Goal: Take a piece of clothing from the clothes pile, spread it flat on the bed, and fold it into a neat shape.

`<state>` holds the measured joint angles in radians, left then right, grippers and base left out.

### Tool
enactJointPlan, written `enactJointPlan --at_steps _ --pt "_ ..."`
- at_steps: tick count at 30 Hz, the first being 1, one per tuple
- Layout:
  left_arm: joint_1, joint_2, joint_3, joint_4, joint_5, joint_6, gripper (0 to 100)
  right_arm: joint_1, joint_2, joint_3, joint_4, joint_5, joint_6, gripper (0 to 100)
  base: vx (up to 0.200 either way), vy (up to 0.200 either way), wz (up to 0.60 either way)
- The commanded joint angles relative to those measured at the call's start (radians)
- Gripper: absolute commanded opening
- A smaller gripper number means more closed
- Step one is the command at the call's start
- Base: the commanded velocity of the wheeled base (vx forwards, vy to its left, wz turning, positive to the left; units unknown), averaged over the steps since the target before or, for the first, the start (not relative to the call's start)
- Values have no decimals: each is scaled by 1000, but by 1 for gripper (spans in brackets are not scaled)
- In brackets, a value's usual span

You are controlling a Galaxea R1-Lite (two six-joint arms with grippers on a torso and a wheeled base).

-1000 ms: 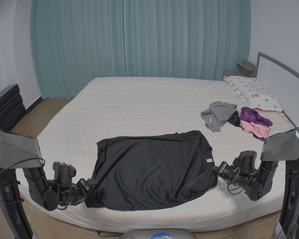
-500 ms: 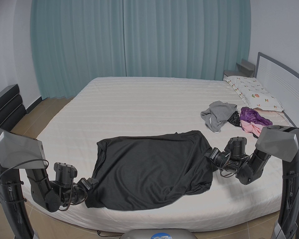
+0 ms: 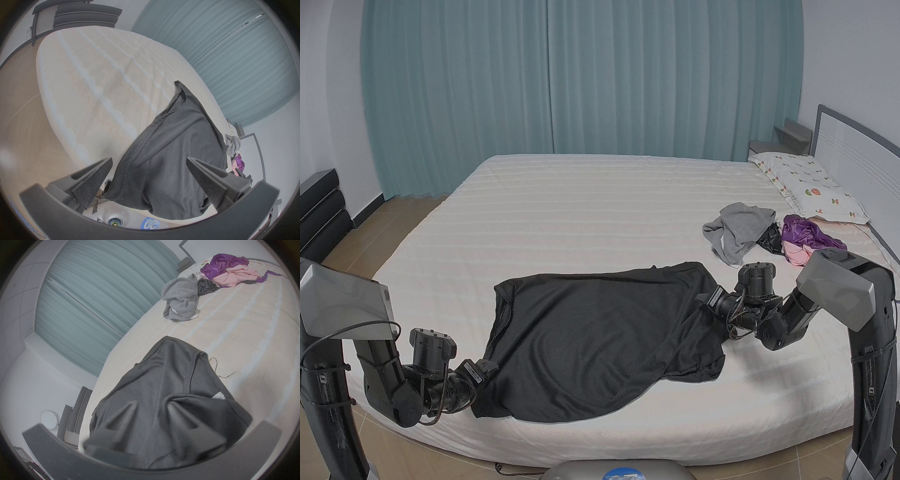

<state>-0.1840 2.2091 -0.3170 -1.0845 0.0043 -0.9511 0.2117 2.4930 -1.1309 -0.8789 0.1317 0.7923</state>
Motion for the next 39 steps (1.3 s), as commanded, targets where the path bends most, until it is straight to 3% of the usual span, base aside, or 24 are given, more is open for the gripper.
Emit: enactJointPlan --at_steps 1,5,10,19,25,29,39 --pt "0 3 -1 0 0 0 100 -6 24 -3 1 2 -4 100 0 0 0" --pt "-2 3 -1 0 0 0 100 -41 -52 82 -2 17 -33 100 0 0 0" --pt "-2 3 -1 0 0 0 100 -95 -163 269 -58 89 -59 100 0 0 0" --pt "-2 7 1 -2 2 0 100 -52 -217 586 -183 98 -78 100 0 0 0" --pt "-2 7 1 -2 2 2 100 2 -175 606 -186 86 -74 100 0 0 0" --pt "-3 7 1 -2 2 2 100 28 -137 597 -198 6 -70 100 0 0 0" --pt "-6 9 1 -2 2 3 100 44 -111 597 -233 -3 -70 100 0 0 0"
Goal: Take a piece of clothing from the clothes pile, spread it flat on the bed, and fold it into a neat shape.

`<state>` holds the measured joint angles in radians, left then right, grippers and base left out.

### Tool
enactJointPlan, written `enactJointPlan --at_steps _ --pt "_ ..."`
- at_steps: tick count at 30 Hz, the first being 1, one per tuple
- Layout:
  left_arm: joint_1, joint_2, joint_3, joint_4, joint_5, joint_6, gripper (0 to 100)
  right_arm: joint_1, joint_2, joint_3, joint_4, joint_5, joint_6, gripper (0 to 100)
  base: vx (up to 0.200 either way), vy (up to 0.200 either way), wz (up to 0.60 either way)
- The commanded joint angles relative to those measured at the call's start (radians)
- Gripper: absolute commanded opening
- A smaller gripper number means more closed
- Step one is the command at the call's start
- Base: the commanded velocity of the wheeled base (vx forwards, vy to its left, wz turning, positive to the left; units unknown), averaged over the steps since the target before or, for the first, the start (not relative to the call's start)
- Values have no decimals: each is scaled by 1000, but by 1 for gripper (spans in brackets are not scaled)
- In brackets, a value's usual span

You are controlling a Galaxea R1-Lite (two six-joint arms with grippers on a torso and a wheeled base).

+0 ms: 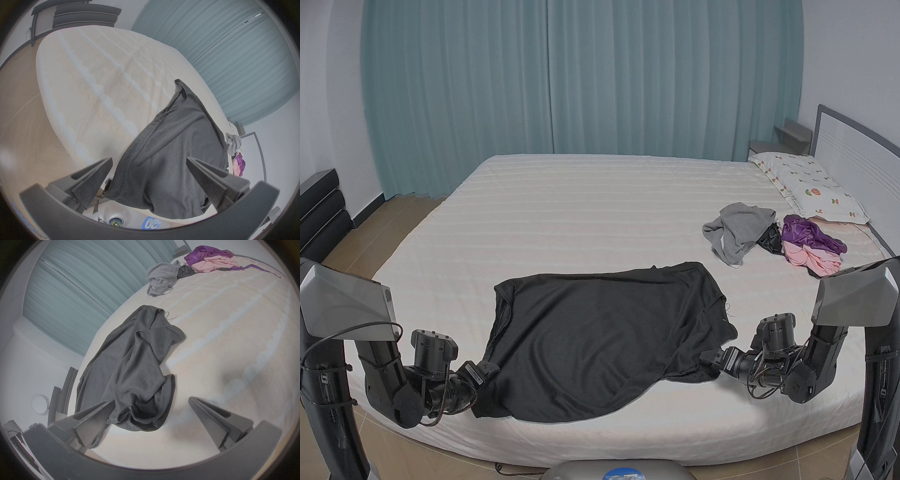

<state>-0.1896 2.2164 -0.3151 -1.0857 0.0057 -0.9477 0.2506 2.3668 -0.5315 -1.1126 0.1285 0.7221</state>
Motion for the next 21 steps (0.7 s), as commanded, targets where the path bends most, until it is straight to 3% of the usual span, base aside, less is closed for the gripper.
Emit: enactJointPlan --at_steps 1,6,7,21 --pt "-1 2 -1 0 0 -2 100 6 17 -2 0 -1 0 100 0 0 0" --pt "-1 2 -1 0 0 0 100 13 29 -24 2 -3 0 100 0 0 0" --pt "-1 2 -1 0 0 -2 100 15 31 -27 2 -3 0 0 0 0 0" --pt "-1 2 -1 0 0 -2 100 1 -41 21 16 0 0 0 0 0 0"
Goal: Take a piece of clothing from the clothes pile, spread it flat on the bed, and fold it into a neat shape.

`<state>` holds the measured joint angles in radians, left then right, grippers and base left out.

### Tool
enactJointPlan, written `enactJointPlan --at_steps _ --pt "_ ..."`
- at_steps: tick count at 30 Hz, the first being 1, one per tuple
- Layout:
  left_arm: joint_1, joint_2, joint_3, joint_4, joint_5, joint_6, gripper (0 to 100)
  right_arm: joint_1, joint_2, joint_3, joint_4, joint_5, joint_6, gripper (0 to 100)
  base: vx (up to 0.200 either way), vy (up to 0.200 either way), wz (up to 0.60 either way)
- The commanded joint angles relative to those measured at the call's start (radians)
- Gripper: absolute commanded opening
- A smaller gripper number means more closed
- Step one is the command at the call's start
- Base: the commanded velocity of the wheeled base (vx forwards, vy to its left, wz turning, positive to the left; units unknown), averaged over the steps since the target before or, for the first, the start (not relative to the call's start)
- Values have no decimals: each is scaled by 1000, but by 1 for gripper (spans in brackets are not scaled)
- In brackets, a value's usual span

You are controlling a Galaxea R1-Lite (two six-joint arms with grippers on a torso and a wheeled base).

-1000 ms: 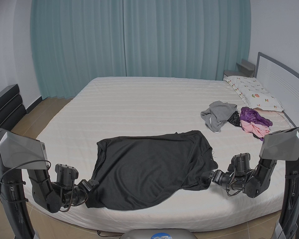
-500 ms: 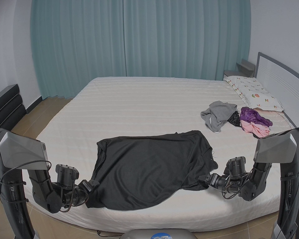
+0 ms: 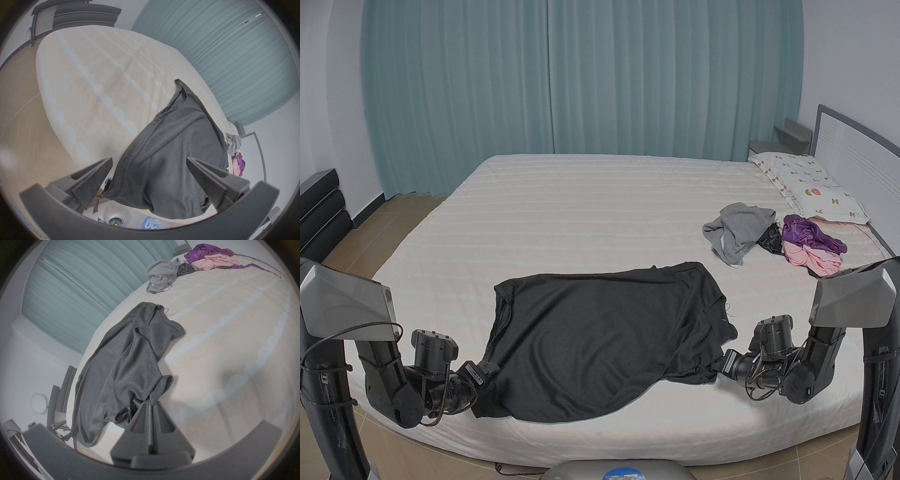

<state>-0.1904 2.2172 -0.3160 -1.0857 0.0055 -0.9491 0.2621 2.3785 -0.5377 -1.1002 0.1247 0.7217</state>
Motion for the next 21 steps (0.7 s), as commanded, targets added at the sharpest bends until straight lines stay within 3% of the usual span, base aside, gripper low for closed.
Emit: enactJointPlan --at_steps 1,15,21 --pt "0 1 0 0 1 0 100 -12 -71 39 5 4 -1 0 0 0 0" --pt "0 1 -2 0 1 0 100 66 -325 277 34 1 -15 0 0 0 0" --pt "0 1 -2 0 1 0 100 69 -412 397 34 1 -79 0 0 0 0"
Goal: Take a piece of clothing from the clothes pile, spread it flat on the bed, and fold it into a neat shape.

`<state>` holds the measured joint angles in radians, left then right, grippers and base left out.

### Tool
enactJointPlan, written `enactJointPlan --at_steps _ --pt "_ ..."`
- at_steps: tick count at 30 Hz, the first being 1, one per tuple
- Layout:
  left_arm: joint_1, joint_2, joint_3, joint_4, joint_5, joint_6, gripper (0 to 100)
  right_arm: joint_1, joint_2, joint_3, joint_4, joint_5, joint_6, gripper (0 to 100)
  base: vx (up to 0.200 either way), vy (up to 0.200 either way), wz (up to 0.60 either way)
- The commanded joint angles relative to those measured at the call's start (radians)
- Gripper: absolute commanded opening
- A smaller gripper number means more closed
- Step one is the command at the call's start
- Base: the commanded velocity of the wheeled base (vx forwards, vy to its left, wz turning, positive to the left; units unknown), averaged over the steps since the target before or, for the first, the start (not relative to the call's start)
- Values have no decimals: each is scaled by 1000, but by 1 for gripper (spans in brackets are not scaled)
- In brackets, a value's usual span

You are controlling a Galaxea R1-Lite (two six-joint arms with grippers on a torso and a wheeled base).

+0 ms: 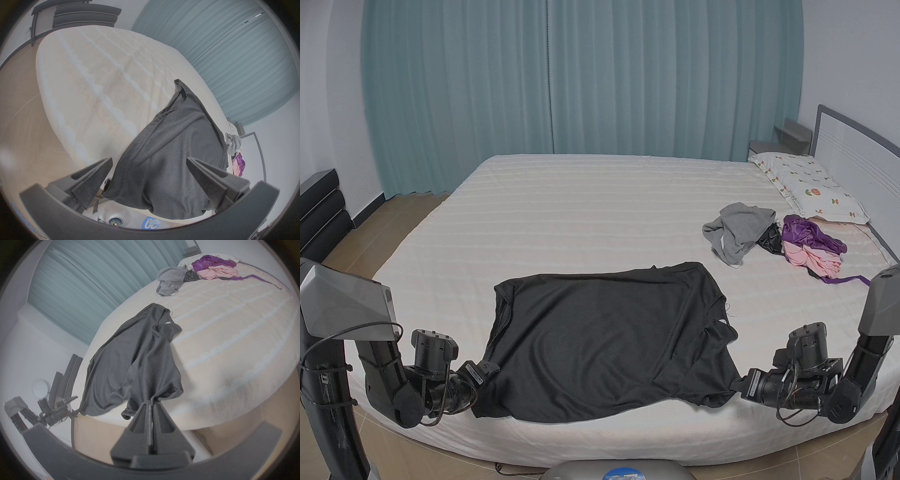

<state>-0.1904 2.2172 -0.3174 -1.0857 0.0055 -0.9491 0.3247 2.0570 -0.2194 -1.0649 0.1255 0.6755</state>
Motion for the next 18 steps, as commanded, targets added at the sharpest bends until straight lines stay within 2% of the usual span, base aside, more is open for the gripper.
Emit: enactJointPlan --at_steps 1,9,10,13,18 --pt "0 1 0 0 1 0 100 7 -92 89 -1 0 -47 0 0 0 0" --pt "2 1 -2 0 1 0 100 -15 -75 135 60 -1 -185 0 0 0 0" --pt "2 1 -3 0 1 0 100 -16 -72 137 80 -1 -202 100 0 0 0" --pt "2 1 -3 0 1 0 100 -18 -60 126 117 2 -223 100 0 0 0" --pt "2 1 -2 0 1 0 100 -38 -15 103 85 2 -218 100 0 0 0"
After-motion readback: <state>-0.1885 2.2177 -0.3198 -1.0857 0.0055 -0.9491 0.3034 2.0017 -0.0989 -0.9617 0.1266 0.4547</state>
